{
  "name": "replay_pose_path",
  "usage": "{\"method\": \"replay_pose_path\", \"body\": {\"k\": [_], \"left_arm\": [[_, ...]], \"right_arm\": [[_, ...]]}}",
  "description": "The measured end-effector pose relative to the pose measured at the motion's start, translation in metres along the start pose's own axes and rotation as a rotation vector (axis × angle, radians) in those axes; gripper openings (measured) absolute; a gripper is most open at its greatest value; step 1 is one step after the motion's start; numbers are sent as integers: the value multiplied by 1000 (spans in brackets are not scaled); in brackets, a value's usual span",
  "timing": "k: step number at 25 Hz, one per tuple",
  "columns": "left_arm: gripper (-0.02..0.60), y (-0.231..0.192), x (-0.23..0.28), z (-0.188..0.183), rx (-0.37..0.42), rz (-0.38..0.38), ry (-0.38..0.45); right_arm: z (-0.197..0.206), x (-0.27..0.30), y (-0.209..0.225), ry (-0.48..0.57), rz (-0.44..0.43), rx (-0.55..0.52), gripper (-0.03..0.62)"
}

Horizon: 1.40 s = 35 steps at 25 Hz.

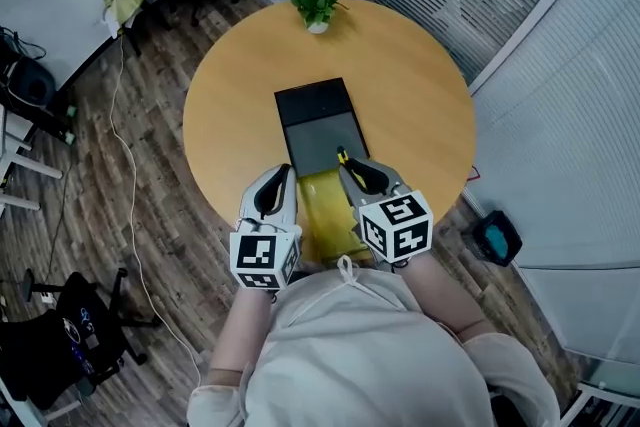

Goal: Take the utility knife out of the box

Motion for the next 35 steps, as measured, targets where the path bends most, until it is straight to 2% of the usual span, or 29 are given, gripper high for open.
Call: {"method": "replay_pose_path", "body": {"k": [5, 12, 16, 22, 35], "left_arm": [[6, 12, -8, -23, 5, 13, 58], [6, 18, -17, -29, -30, 9, 73], [6, 16, -17, -22, -51, -8, 61], [6, 19, -17, -11, -66, -11, 31], [6, 15, -17, -9, -82, -16, 26]], "right_arm": [[-24, -17, 1, 89, 25, -45, 64], [-22, -31, -5, 123, 31, -38, 64], [-16, -34, -6, 112, 33, -61, 64], [-7, -33, -7, 88, 29, -41, 63], [-3, -25, -10, 69, 27, -23, 64]]}}
Point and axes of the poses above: the fingertips, and each gripper's own axes: x forward along the fingers, y to its right, z out of its underside, the point moved 3 cm from there along -x, backward along the fingers, and after that the axes turned 14 degrees about -x, right-handed, at the moved point
